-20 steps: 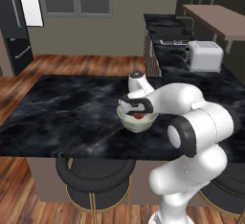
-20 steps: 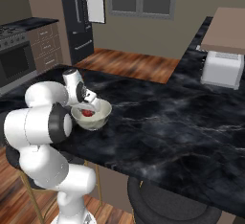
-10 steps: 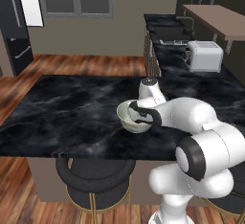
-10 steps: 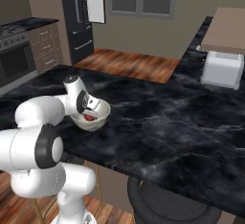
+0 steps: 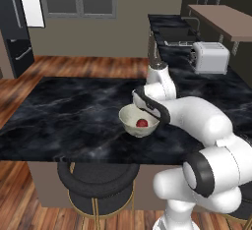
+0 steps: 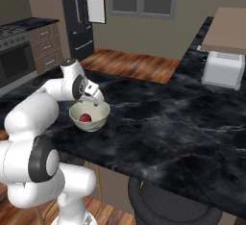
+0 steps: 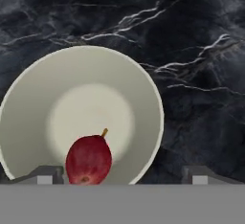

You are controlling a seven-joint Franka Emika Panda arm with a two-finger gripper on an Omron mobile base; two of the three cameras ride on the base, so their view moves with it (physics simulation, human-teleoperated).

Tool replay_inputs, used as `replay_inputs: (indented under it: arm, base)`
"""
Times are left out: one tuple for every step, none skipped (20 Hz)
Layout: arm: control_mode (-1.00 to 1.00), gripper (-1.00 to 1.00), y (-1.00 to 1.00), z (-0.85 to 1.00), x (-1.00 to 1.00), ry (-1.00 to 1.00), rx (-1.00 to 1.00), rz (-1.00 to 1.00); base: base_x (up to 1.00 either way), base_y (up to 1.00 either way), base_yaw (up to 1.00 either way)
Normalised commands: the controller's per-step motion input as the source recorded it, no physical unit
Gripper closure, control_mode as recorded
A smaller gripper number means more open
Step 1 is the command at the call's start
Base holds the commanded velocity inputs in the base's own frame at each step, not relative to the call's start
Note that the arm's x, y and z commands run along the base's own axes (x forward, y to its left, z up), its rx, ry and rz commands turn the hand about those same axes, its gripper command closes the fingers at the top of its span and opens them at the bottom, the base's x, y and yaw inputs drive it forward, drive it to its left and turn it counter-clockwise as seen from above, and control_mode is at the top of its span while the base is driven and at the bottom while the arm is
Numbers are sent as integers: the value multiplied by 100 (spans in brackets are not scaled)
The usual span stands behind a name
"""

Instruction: Retrieve the pear and banana from the fridge and place them into the bowl on the dining table.

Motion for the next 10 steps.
replay_inputs:
  arm:
    - [-100, -100, 0, 57, 0, 0, 0, 0]
    - [-100, -100, 0, 71, -22, 0, 0, 0]
    - [-100, -100, 0, 71, -57, -6, 0, 0]
    - [-100, -100, -10, 66, -83, -17, 0, 0]
    - [-100, -100, -21, 64, -100, -22, 0, 0]
    - [-100, -100, -24, 66, -100, -25, 3, 0]
    - [-100, -100, -19, 69, -100, -26, 5, 0]
    - [-100, -100, -21, 76, -100, -24, 8, 4]
    - [-100, -100, -19, 76, -100, -20, 9, 7]
    - [-100, -100, -18, 66, -100, -18, 8, 13]
  base:
    - [0, 0, 0]
    - [0, 0, 0]
    - [0, 0, 0]
    - [0, 0, 0]
    - [0, 0, 0]
    - [0, 0, 0]
    - [0, 0, 0]
    - [0, 0, 0]
    - [0, 0, 0]
    - [0, 0, 0]
